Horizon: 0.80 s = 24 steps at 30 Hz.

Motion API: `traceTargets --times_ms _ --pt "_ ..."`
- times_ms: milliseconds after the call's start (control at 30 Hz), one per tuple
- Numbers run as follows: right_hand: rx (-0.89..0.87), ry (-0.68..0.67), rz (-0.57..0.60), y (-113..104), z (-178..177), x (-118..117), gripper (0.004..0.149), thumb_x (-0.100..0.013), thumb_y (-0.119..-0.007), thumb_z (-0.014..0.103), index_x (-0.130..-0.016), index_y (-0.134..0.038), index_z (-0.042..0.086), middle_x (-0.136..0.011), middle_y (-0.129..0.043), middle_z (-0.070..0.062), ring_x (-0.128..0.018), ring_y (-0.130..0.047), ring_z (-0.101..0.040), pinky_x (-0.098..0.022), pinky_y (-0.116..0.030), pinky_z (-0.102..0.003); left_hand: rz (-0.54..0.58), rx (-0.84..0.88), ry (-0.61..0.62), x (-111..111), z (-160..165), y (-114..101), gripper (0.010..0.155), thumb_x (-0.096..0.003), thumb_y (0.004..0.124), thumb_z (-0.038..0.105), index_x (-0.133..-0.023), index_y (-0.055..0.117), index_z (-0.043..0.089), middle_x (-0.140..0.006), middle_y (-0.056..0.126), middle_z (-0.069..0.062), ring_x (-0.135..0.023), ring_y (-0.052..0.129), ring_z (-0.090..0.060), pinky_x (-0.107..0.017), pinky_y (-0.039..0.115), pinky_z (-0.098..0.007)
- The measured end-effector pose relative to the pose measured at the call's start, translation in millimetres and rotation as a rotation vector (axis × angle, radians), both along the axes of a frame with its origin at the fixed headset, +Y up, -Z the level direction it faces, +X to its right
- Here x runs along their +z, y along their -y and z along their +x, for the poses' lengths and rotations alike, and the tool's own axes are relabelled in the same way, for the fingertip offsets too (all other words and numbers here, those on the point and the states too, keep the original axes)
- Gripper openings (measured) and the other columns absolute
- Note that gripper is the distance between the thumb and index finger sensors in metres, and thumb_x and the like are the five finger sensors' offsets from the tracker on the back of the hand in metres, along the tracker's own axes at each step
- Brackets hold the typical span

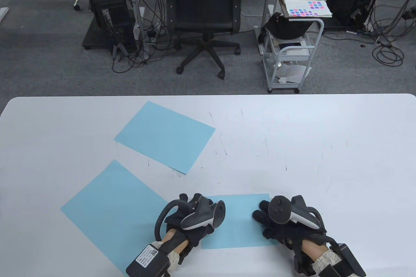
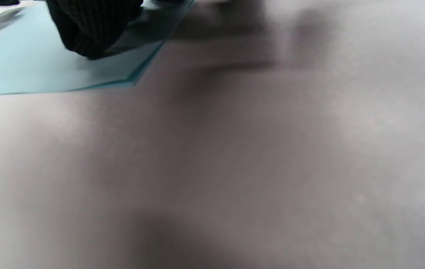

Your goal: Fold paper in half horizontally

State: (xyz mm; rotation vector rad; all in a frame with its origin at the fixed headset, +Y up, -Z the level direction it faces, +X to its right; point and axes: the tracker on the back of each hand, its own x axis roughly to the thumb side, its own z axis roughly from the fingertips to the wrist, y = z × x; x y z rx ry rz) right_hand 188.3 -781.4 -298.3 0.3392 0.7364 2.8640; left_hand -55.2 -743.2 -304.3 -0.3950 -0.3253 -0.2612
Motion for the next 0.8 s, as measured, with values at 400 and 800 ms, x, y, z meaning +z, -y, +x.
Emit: traceTargets --times_ms 400,800 --pt "-0.025 -0.001 -0.016 0.5 1.5 0.8 0.061 -0.046 -0.073 0.043 -0.100 -0.044 0.051 -0.116 -0.022 0.022 -0.108 -0.006 -0.026 -0.071 -0.002 -0.065 -0.121 0.042 0.115 -19.5 76.3 20.2 0.066 -0.0406 0.065 0.059 -0.099 0.036 0.063 -0.116 0.029 0.035 -0.117 0.020 -0.004 -0.091 0.030 -0.048" --pt "-0.036 0.002 -0.027 1.4 2.8 0.8 0.061 -0.047 -0.072 0.043 -0.100 -0.043 0.051 -0.115 -0.021 0.023 -0.108 -0.005 -0.026 -0.071 -0.002 -0.064 -0.104 0.004 0.108 -24.9 71.2 30.4 0.065 -0.0387 0.064 0.062 -0.097 0.036 0.065 -0.114 0.029 0.038 -0.117 0.023 -0.005 -0.091 0.032 -0.048"
